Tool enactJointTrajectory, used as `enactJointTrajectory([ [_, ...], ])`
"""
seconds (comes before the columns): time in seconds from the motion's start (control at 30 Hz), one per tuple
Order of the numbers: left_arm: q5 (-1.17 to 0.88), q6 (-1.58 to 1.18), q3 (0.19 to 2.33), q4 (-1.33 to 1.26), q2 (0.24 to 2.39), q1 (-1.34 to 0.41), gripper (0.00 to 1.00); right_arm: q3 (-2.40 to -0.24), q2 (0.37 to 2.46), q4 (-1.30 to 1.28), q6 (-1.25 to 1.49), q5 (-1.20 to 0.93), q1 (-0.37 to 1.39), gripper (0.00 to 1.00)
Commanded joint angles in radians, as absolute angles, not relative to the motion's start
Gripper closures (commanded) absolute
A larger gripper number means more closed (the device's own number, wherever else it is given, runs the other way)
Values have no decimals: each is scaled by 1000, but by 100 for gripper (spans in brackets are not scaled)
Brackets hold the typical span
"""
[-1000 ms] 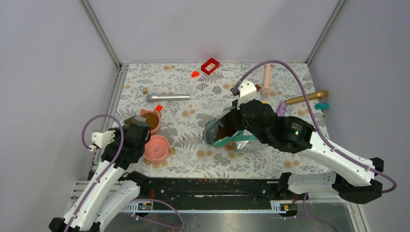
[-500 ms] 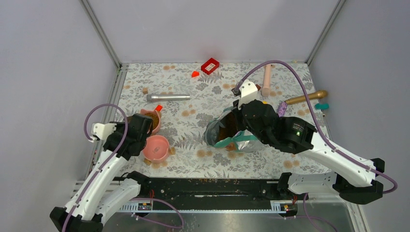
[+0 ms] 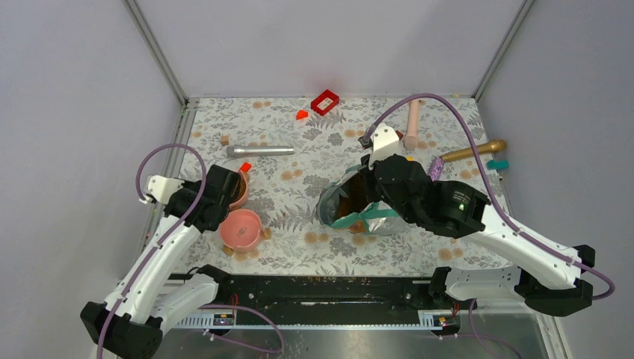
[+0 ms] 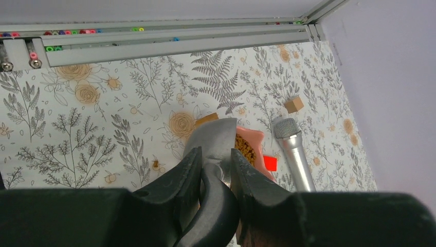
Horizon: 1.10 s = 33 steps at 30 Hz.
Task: Serve the pet food
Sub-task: Pour the pet food into the pet food bowl.
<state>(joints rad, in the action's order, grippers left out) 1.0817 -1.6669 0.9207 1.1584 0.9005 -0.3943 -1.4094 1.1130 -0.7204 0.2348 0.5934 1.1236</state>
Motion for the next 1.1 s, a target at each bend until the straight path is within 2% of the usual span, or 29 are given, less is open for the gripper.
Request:
enactJointTrajectory([
  [0.0, 1131, -1573, 1010, 1143, 935, -390, 100, -1437, 1076, -709, 212, 683, 1120, 100],
  [0.7, 1113, -1375, 1166, 1218, 1064, -384, 100, -1444, 1076, -769, 211, 679, 1119, 100],
  [0.87, 1000, -1299, 1187, 1233, 1015, -384, 100, -1441, 1058, -772, 216, 678, 1119, 100],
  [1.07, 750, -1254, 1132, 1298, 803, -385, 100, -1414, 1022, -774, 227, 683, 1119, 100],
])
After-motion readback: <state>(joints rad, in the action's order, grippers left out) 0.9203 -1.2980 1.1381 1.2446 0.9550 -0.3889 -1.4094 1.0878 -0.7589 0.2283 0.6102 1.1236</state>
